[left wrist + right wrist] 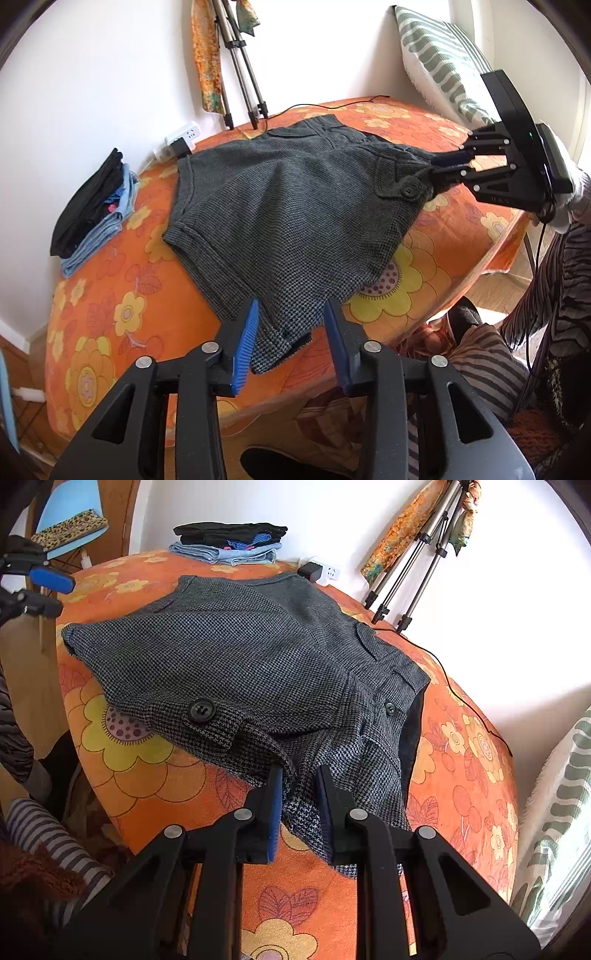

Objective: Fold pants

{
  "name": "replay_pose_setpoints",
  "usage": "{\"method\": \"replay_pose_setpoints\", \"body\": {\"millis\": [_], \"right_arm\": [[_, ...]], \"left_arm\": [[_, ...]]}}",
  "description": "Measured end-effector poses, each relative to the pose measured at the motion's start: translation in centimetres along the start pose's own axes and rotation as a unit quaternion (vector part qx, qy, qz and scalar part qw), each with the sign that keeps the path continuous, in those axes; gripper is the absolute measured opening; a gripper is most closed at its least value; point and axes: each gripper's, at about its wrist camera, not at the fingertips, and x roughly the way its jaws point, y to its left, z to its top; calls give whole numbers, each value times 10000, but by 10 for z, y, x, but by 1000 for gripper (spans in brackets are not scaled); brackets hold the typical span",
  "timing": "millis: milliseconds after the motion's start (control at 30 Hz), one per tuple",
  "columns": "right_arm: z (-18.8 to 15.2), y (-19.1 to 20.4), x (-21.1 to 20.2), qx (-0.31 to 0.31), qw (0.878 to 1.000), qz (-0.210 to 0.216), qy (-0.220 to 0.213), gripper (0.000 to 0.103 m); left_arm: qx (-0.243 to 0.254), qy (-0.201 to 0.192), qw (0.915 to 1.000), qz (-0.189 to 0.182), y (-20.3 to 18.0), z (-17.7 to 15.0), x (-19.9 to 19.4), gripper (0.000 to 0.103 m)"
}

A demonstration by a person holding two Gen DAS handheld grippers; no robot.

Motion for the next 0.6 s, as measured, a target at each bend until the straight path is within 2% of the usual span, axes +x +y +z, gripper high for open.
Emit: {"method": "replay_pose_setpoints", "body": {"millis": [167, 333, 467, 500, 567, 600], "right_arm": [[12, -16, -6, 300, 9994, 0, -168, 16], [25, -24, -12, 437, 9984, -72, -359, 16], [29, -25, -14, 484, 9980, -59, -413, 16], [29, -26, -14, 495, 9979, -46, -414, 16], [28, -26, -14, 525, 9978, -14, -403, 16], [28, -26, -13, 531, 9978, -26, -394, 16]], "left_arm": [[354, 225, 9991, 46, -11, -7, 16, 49], [844, 370, 9949, 421, -21, -15, 35, 49], [946, 414, 9925, 658, -16, -16, 42, 49], [962, 406, 9921, 695, -15, -17, 43, 47], [903, 381, 9930, 660, -10, -16, 43, 15], [856, 367, 9937, 622, -9, -15, 43, 15]]}}
